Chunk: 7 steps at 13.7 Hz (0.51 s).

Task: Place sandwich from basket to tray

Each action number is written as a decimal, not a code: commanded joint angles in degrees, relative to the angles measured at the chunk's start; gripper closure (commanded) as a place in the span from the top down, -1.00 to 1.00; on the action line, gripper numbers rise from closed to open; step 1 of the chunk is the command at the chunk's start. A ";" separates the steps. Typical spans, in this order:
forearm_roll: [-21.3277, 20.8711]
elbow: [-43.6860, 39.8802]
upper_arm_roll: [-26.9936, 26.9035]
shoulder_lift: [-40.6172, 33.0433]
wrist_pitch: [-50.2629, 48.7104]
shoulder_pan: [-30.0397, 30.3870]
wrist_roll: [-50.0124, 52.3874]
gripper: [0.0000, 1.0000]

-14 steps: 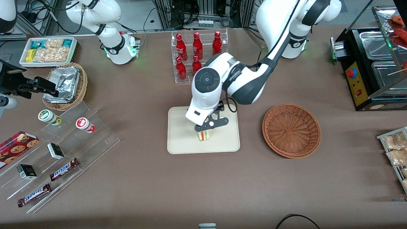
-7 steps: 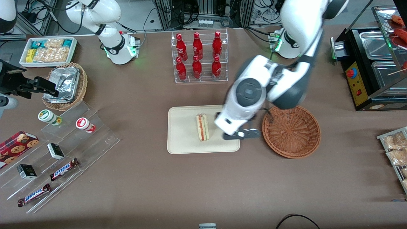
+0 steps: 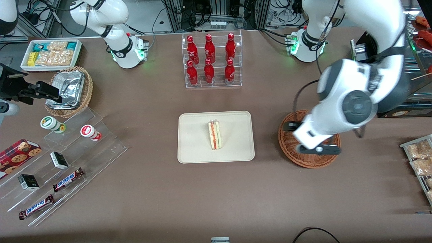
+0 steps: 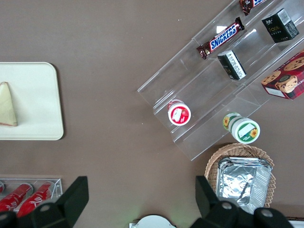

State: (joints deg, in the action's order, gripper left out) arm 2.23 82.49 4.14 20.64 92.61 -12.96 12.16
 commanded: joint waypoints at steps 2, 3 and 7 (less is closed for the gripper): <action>-1.35 8.11 0.69 -9.20 -0.50 9.24 -15.98 1.00; -1.35 8.56 0.69 -10.78 -1.11 11.79 -17.94 1.00; -3.99 8.39 0.60 -15.27 -2.87 15.59 -18.13 1.00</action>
State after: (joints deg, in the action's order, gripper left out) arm -0.02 88.63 3.98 9.00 89.95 1.95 -5.88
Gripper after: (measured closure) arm 0.000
